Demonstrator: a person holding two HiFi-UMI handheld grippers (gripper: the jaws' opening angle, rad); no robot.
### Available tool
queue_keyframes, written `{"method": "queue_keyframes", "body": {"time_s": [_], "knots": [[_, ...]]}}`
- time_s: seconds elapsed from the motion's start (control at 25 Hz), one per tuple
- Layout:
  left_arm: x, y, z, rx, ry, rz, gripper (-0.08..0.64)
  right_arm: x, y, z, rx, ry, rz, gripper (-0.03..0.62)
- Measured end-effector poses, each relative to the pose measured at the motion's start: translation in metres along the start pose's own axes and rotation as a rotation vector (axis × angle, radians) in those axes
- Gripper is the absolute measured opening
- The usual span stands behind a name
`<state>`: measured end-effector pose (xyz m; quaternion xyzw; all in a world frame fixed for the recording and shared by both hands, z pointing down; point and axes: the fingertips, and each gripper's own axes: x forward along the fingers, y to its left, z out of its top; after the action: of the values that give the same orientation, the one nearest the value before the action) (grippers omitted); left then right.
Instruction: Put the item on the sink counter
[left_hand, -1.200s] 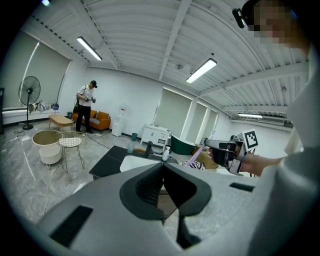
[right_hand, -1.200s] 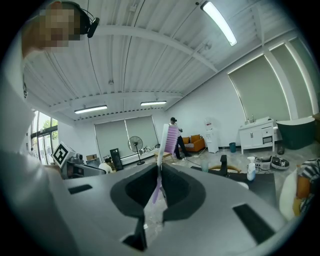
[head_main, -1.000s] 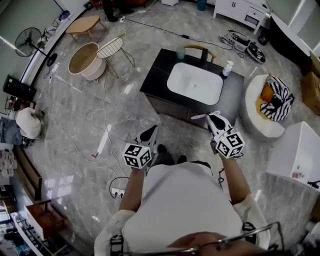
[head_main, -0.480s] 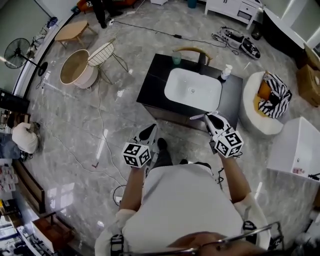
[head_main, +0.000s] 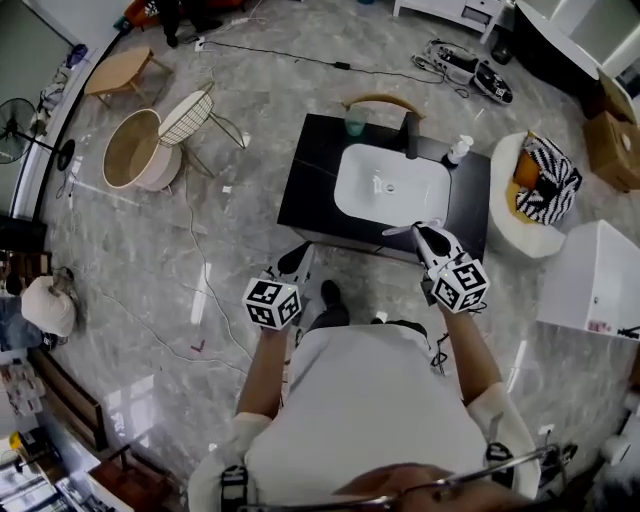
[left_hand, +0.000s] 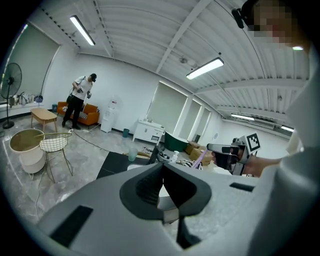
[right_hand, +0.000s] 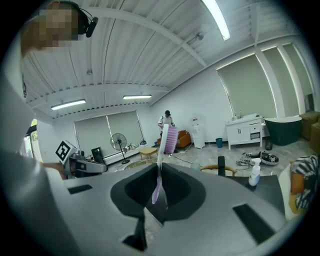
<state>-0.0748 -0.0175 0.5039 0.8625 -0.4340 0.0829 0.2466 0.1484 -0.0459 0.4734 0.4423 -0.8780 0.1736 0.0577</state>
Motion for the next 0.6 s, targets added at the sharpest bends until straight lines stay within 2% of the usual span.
{"method": "queue_keyframes", "body": {"time_s": [0.32,0.6], "knots": [[0.024,0.050,0.016,0.011,0.036,-0.081,0.005,0.045,0.003,0.006,0.005,0.006,-0.073,0.032],[0.038,0.068,0.024,0.032,0.062,-0.134,0.005,0.063,-0.003,0.018,-0.013,0.009,-0.116,0.032]]}}
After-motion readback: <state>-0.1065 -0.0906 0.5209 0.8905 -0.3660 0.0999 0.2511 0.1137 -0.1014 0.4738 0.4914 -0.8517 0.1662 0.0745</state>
